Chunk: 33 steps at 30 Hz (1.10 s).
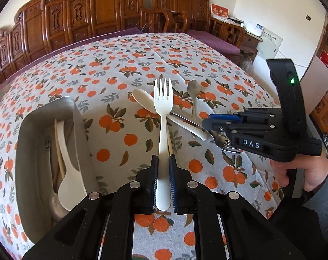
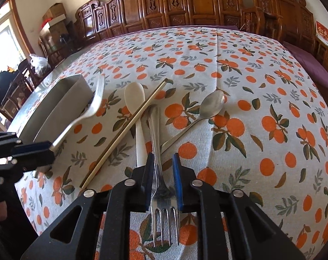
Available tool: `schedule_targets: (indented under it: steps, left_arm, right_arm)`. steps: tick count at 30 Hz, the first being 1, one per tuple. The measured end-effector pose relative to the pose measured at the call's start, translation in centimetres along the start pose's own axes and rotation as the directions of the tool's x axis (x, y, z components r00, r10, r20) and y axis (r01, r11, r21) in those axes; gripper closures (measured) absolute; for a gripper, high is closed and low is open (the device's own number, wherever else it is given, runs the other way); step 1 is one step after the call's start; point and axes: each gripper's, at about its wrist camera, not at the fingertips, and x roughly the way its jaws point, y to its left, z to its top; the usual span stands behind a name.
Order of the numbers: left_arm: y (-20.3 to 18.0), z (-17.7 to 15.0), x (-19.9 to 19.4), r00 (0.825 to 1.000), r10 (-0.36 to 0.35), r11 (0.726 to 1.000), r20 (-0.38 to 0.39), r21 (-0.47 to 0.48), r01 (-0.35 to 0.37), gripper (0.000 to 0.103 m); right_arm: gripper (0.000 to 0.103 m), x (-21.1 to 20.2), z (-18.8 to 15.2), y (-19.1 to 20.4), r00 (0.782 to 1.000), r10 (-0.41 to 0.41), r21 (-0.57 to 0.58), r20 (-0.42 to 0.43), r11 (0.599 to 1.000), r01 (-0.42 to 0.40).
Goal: Organize utensils
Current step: 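Lift the plastic fork toward the tray with left tool while right tool holds metal fork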
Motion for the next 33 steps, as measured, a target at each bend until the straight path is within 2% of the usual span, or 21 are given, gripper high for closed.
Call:
schedule_targets:
  steps: [8, 17, 19, 27, 33]
  left_arm:
    - [0.5, 0.0, -1.2, 1.000, 0.008, 1.000, 0.020, -0.008, -0.008, 0.094]
    - [0.7, 0.1, -1.6, 1.000, 0.016, 1.000, 0.025, -0.013, -0.015, 0.094]
    - [0.7, 0.1, -1.6, 1.000, 0.018, 1.000, 0.024, -0.013, -0.018, 0.094]
    - [0.7, 0.1, -2.6, 0.999, 0.034, 0.999, 0.035, -0.010, -0.034, 0.094]
    - [1.3, 0.3, -3.6, 0.998, 0.053, 0.999, 0.047, -0.017, -0.052, 0.094]
  right_arm:
    - [0.083, 0.7, -0.2, 0.6, 0.999, -0.030, -0.030, -0.030, 0.999, 0.029]
    - [0.083, 1.3, 0.0, 1.7, 0.997, -0.070, -0.094, -0.023, 0.993, 0.067]
    - [0.093, 1.3, 0.0, 1.5, 0.998, -0.060, -0.091, -0.026, 0.994, 0.057]
    - [0.095, 0.7, -0.2, 0.8, 0.998, -0.049, -0.058, -0.037, 0.997, 0.047]
    - [0.095, -0.6, -0.2, 0.5, 0.999, -0.046, -0.031, 0.005, 0.998, 0.046]
